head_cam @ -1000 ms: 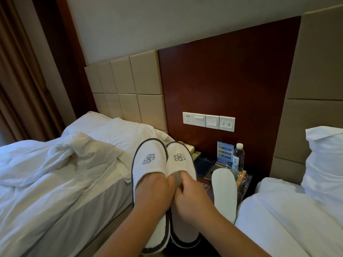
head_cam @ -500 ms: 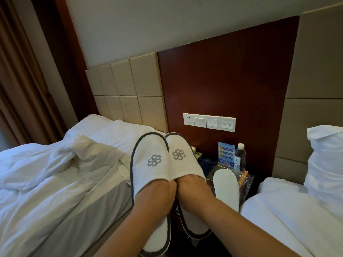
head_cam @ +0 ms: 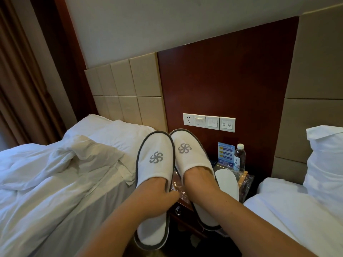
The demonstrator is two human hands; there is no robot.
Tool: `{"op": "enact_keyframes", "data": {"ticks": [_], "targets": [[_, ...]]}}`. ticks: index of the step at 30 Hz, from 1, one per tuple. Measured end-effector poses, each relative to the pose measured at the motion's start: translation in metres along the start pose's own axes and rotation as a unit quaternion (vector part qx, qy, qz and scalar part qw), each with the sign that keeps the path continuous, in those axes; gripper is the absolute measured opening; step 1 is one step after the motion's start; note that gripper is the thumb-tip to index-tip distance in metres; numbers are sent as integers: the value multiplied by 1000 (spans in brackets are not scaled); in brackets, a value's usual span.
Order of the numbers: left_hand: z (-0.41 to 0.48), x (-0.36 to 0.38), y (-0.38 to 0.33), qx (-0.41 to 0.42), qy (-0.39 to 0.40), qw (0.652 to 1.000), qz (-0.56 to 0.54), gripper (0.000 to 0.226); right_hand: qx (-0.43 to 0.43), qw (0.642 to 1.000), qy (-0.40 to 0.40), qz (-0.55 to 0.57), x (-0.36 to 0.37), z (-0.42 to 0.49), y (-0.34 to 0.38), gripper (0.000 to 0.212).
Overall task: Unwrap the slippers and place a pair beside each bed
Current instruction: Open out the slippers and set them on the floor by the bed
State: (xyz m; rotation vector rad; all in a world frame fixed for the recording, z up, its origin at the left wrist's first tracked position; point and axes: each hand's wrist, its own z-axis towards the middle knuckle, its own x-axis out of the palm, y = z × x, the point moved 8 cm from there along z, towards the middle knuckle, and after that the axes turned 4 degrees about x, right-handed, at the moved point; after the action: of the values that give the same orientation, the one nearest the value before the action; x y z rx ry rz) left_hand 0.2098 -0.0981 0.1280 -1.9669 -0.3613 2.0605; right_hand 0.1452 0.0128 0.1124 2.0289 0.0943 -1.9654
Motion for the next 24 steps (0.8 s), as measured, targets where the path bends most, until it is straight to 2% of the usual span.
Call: {"op": "enact_keyframes", "data": {"ticks": [1,2,3,5,7,8,9,10,12,13,15,17,20,22,24], "targets": [[2,0,2,1,28,1000,10,20,58,992,114,5,15,3,-10,25],[2,0,5,-6,55,998,21,18,87,981,170,28,25,4,-18,32],[4,1,8,-6,72,997,30,17,94,977,184,45,29,5,-23,35],[5,2,13,-21,94,993,68,17,77,983,154,59,21,8,-23,27],[10,4,19,-39,98,990,97,7,11,1000,-7,7,-2,0,-19,18],[12,7,22,-54,104,987,113,11,-28,997,-67,-27,-8,-9,-15,16],[14,8,24,-68,113,983,131,18,-41,995,-83,-36,-9,-12,-15,15],[15,9,26,-87,127,978,142,26,-14,998,-57,-15,-6,-8,-23,16],[17,9,29,-107,138,971,165,37,103,990,78,48,9,1,-40,31],[18,9,30,-113,135,970,168,40,128,981,140,45,19,2,-46,40],[24,13,34,-117,127,974,144,45,100,976,182,62,34,-4,-48,49],[25,14,33,-122,129,977,118,46,137,966,189,108,36,-6,-51,51],[22,14,30,-91,114,984,104,35,133,978,136,82,24,-2,-45,51],[19,13,28,-62,90,989,103,29,112,984,86,112,16,-12,-35,35],[15,12,28,-64,90,988,109,29,33,995,1,89,-6,-28,-19,18]]}}
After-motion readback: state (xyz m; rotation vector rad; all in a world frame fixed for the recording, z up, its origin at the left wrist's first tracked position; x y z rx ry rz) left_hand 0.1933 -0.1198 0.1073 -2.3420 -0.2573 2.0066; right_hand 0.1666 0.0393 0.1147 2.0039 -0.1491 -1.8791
